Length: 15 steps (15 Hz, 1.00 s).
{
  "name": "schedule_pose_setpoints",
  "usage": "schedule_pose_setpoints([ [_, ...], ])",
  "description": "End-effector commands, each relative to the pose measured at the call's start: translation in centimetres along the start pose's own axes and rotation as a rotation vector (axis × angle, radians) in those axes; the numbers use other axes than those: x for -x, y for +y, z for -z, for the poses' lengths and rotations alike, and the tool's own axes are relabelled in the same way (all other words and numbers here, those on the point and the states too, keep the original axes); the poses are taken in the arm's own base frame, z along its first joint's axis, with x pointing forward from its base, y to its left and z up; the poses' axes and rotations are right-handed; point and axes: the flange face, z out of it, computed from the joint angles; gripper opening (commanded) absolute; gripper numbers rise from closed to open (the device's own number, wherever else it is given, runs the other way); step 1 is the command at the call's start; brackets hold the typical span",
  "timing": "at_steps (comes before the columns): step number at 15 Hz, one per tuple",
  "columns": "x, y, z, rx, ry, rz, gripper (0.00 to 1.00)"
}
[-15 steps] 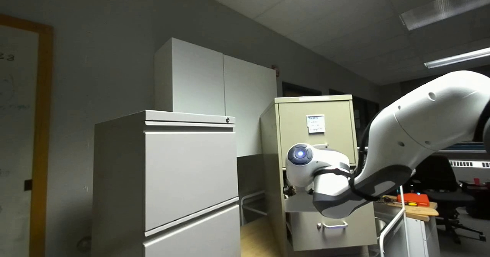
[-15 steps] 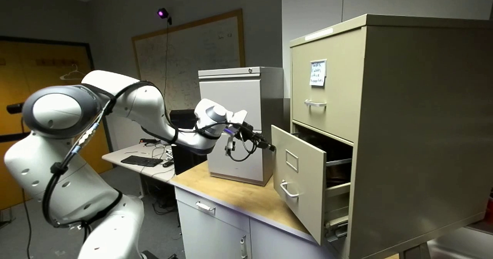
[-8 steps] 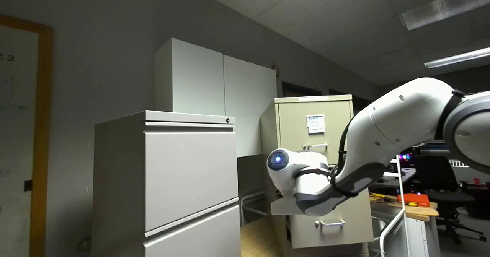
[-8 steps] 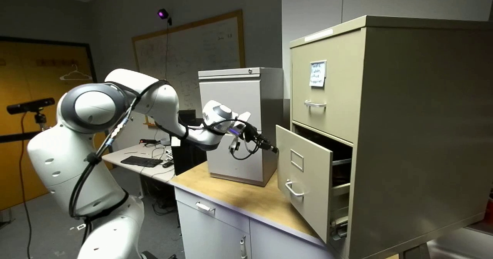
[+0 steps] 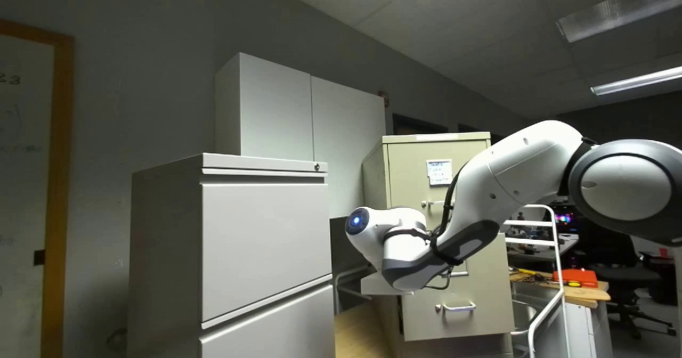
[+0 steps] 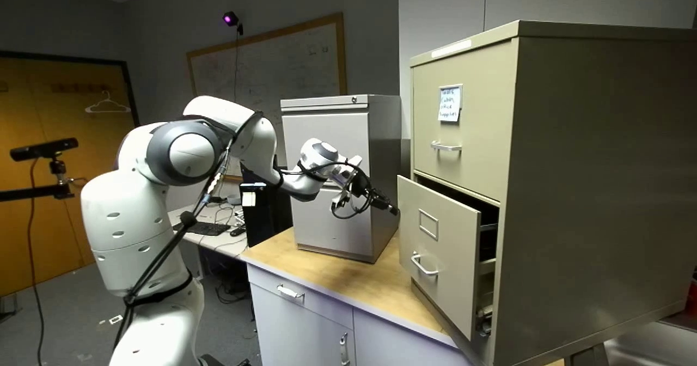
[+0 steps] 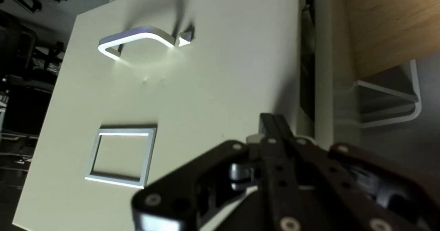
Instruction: Close the bottom drawer
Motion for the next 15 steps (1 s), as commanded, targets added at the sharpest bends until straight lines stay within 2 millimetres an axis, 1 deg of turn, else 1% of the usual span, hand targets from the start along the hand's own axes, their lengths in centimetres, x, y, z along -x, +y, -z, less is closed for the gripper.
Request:
schedule_pose_setpoints([
  [1, -1.8, -4.4, -4.3, -0.017, -0.026, -0.044, 0.00],
  [2, -0.9, -5.6, -4.6, 0.013, 0.000, -0.025, 0.00],
  [4, -1.1, -6.5, -4.7, 0.038, -0.005, -0.051, 0.00],
  [8, -1.7, -7.8, -4.9, 0.075, -0.043, -0.101, 0.00],
  [13, -2.3, -8.6, -5.2, 0.109, -0.099, -0.161, 0.00],
  [15, -2.5, -9.8, -6.0, 0.082, -0.097, -0.173, 0.00],
])
